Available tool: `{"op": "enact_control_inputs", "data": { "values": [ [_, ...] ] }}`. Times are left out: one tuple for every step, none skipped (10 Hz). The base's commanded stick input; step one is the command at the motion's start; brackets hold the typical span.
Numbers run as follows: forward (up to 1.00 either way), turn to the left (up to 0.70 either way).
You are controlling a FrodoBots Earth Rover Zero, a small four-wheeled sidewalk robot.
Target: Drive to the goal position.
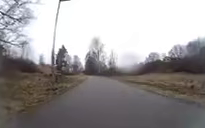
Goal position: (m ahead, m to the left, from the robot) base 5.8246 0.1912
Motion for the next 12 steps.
{"op": "enact_control_inputs", "data": {
  "values": [
    [0.70,0.00],
    [0.70,0.00],
    [0.70,0.00],
    [0.70,-0.18],
    [0.70,-0.30],
    [0.70,-0.30],
    [0.70,0.00],
    [0.70,0.00],
    [0.70,0.00],
    [0.70,0.00],
    [0.70,0.00],
    [0.70,0.00]
  ]
}}
